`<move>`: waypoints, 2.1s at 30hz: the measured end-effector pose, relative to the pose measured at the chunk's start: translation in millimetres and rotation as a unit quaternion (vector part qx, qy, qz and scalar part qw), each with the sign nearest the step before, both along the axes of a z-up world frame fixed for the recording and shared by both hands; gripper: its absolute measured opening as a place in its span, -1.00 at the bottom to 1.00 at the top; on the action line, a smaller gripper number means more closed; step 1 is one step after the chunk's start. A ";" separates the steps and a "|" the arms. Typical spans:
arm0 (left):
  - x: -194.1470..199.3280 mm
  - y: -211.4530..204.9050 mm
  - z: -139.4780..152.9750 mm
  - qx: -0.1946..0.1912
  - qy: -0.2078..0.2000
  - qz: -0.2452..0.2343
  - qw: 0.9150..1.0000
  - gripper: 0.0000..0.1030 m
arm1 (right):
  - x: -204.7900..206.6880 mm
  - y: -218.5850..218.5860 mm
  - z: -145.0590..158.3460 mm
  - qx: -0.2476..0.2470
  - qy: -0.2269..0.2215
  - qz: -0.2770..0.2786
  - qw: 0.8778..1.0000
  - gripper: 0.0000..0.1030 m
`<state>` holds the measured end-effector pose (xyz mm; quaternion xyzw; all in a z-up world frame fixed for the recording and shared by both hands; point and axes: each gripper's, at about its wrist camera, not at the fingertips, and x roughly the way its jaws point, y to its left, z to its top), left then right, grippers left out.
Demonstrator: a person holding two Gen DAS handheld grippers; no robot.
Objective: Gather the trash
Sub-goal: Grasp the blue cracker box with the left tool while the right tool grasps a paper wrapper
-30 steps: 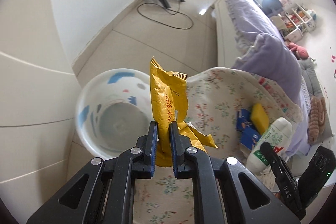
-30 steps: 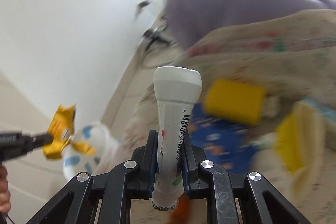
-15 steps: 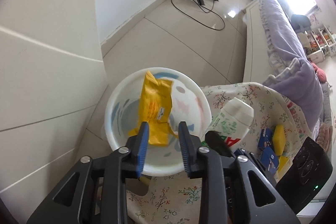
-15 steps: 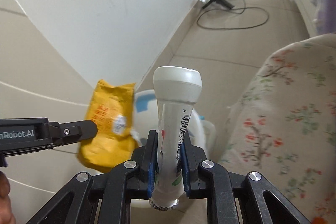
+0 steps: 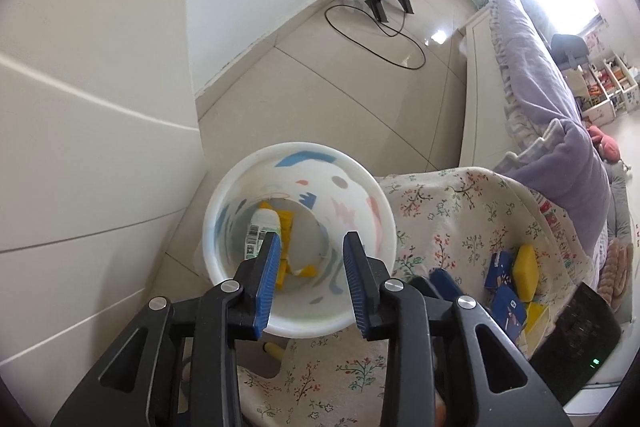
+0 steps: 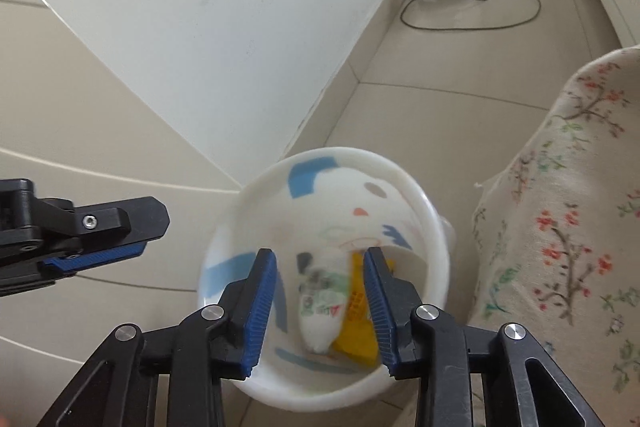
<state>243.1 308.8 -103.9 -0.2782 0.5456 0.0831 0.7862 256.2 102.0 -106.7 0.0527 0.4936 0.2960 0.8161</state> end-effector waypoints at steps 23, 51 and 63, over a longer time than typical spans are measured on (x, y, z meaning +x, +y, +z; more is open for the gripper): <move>16.2 -228.1 -23.9 -0.151 0.004 -0.207 0.966 -0.03 | -79.7 -326.7 100.7 0.009 -0.020 -0.258 0.966 0.44; 24.7 -308.7 5.1 -0.104 -0.084 -0.253 0.958 -1.00 | -92.5 -318.2 72.0 -0.046 -0.002 -0.179 0.983 0.44; -11.4 -266.1 32.4 -0.048 -0.106 -0.267 0.957 -1.00 | -89.7 -279.4 60.1 -0.064 -0.009 -0.134 0.989 0.44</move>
